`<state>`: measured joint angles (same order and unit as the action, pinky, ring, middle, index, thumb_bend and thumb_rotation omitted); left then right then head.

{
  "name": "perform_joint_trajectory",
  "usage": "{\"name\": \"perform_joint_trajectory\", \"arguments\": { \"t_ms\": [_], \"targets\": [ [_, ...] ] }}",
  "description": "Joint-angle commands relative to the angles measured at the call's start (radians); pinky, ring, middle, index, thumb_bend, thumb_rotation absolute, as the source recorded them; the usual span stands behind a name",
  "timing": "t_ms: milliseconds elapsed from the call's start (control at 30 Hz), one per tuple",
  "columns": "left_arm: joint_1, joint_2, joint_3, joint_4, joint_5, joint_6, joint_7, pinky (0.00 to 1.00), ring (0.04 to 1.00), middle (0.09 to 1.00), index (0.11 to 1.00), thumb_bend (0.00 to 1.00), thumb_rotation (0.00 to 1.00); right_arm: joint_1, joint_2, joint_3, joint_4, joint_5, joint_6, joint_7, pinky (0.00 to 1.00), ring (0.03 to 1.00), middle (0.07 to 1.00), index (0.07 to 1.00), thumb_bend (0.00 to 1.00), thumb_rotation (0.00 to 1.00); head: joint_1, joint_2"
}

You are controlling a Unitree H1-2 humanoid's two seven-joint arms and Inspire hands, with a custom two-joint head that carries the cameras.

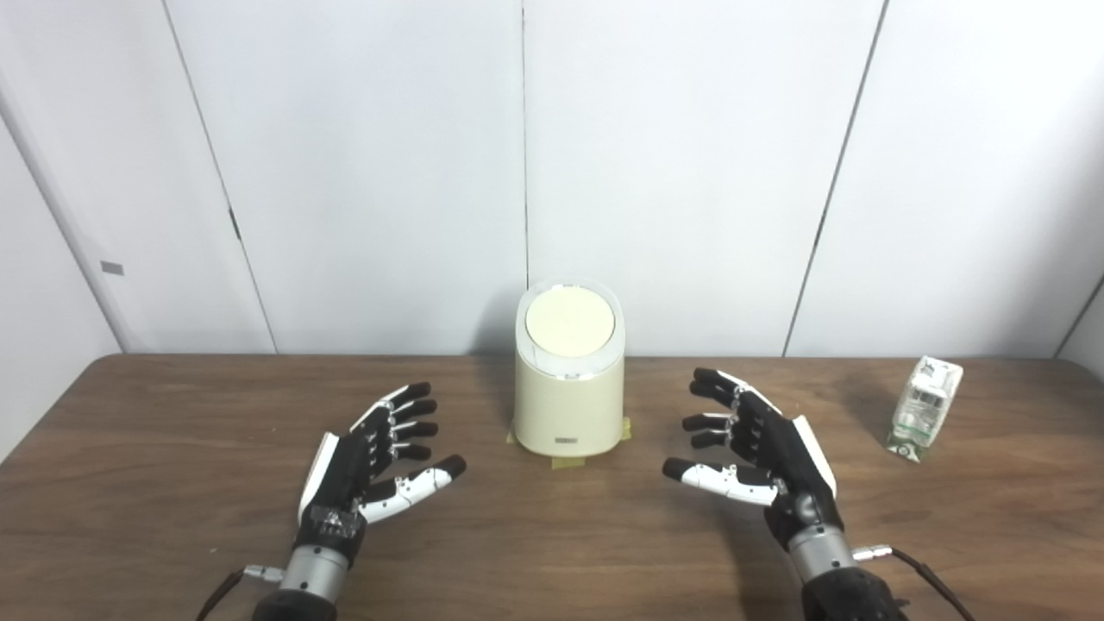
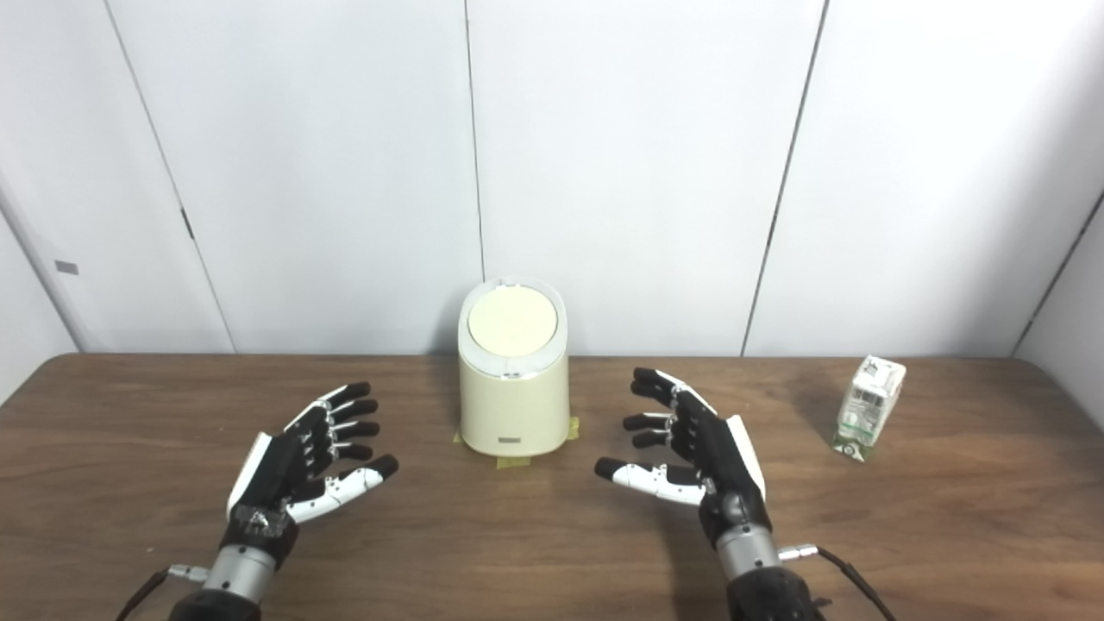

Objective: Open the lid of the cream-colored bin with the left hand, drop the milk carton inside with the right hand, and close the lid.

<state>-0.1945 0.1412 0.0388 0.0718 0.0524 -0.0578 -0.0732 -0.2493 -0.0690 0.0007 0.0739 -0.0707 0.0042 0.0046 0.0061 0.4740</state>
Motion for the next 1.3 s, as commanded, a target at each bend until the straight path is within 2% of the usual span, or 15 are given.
{"name": "perform_joint_trajectory", "arguments": {
  "t_ms": [0, 500, 600, 733, 833, 1033, 1167, 1267],
  "targets": [
    [-0.033, 0.004, 0.005, -0.018, 0.002, -0.024, 0.017, 0.66, 0.744, 0.803, 0.828, 0.78, 0.18, -0.036, -0.012, 0.002, -0.024, -0.005, -0.024, 0.006, 0.56, 0.635, 0.793, 0.776, 0.72, 0.03, 0.0, 0.0],
    [-0.035, 0.003, 0.005, -0.016, 0.002, -0.022, 0.017, 0.65, 0.742, 0.801, 0.826, 0.77, 0.18, -0.039, -0.009, 0.004, -0.022, -0.004, -0.02, -0.001, 0.56, 0.634, 0.789, 0.771, 0.73, 0.04, -0.003, -0.002],
    [-0.035, -0.017, 0.005, -0.027, 0.003, -0.013, 0.033, 0.66, 0.753, 0.804, 0.829, 0.78, 0.22, -0.039, -0.01, 0.004, -0.015, -0.004, -0.026, -0.001, 0.56, 0.635, 0.787, 0.768, 0.73, 0.05, 0.001, -0.009],
    [-0.043, -0.047, 0.001, -0.056, 0.035, -0.001, 0.077, 0.72, 0.819, 0.851, 0.888, 0.85, 0.36, -0.038, -0.011, -0.002, -0.01, 0.013, -0.031, 0.005, 0.56, 0.629, 0.789, 0.77, 0.73, 0.03, -0.002, -0.011],
    [-0.074, -0.061, -0.007, -0.064, 0.097, 0.036, 0.116, 0.79, 0.868, 0.888, 0.936, 0.88, 0.42, -0.037, -0.011, -0.003, -0.017, 0.009, -0.014, 0.0, 0.56, 0.635, 0.791, 0.767, 0.72, 0.01, 0.002, -0.012],
    [-0.192, -0.081, -0.017, -0.024, 0.175, 0.133, 0.17, 0.96, 0.961, 0.96, 0.998, 0.88, 0.44, -0.038, -0.012, -0.003, -0.012, 0.006, -0.011, -0.001, 0.55, 0.623, 0.79, 0.765, 0.71, 0.0, 0.004, -0.014],
    [-0.294, -0.092, -0.024, 0.036, 0.197, 0.175, 0.197, 0.97, 0.998, 0.998, 1.0, 0.9, 0.43, -0.037, -0.01, -0.001, -0.013, 0.004, -0.01, -0.003, 0.56, 0.632, 0.795, 0.768, 0.71, 0.0, 0.001, -0.016],
    [-0.34, -0.092, -0.033, 0.066, 0.212, 0.19, 0.21, 0.96, 1.0, 1.0, 1.0, 0.93, 0.41, -0.038, -0.008, -0.001, -0.009, 0.002, -0.012, -0.006, 0.55, 0.625, 0.791, 0.764, 0.71, 0.0, -0.003, -0.016]
  ]
}}
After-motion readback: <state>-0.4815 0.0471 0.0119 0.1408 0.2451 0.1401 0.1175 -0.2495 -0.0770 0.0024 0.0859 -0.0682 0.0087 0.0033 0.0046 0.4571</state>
